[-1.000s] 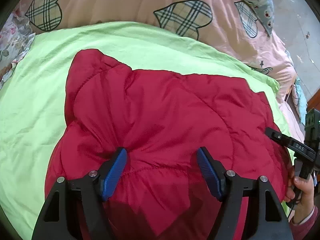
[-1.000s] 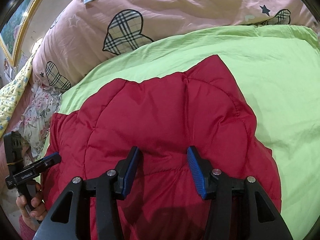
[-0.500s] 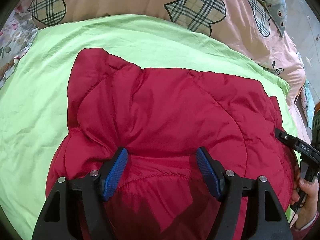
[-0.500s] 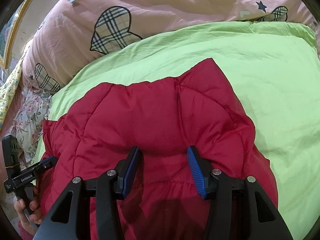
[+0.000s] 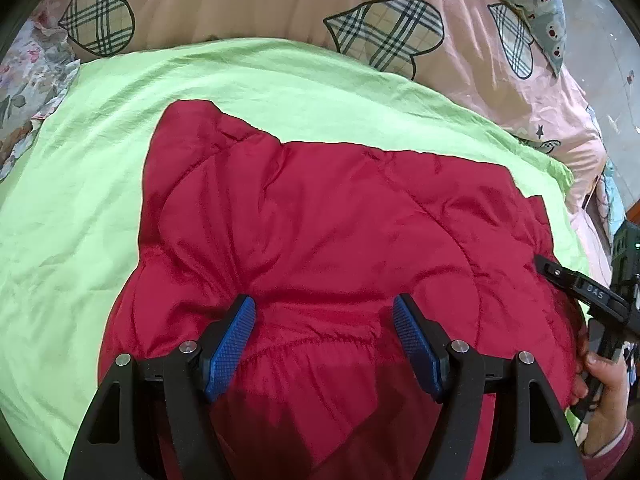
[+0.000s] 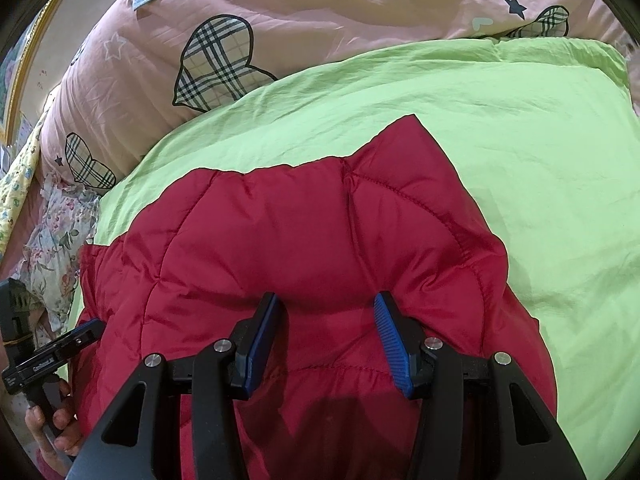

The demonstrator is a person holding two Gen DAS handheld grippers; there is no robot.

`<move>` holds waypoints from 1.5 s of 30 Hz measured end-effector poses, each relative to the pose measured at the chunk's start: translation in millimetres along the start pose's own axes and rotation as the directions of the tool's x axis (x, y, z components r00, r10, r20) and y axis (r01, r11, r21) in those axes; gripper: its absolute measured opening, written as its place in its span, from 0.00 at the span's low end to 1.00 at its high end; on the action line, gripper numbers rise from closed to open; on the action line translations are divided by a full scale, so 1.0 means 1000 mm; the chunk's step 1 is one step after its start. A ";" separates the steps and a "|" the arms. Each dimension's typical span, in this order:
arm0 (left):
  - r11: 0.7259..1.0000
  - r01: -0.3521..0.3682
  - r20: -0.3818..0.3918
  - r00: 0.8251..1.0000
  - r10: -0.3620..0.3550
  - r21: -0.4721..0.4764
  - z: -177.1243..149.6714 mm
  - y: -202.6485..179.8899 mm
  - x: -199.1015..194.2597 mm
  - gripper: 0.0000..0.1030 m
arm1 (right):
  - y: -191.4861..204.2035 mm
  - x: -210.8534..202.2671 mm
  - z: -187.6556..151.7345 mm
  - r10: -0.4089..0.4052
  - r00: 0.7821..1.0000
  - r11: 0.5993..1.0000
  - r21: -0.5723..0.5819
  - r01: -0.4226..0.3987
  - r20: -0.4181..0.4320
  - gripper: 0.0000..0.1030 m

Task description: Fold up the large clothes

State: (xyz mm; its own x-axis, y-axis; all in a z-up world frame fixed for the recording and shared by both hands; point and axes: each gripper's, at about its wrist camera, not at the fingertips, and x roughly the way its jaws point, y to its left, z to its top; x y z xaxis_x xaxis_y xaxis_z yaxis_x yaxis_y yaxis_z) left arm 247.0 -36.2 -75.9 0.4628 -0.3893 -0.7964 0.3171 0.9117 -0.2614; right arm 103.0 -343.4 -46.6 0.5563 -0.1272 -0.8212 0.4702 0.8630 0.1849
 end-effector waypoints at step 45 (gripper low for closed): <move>0.994 -0.082 0.053 0.995 0.086 -0.070 -0.030 0.050 -0.063 0.78 | -0.025 -0.063 -0.016 -0.095 0.992 0.995 -0.010 0.096 0.082 0.72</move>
State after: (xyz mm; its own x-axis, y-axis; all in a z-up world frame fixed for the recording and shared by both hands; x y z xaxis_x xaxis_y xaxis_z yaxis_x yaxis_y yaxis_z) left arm 208.8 37.9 -55.0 0.5318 -0.3164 -0.7855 0.2198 0.9474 -0.2328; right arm 44.8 -349.3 -7.9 0.5635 -0.2485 -0.7878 0.5149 0.8514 0.0997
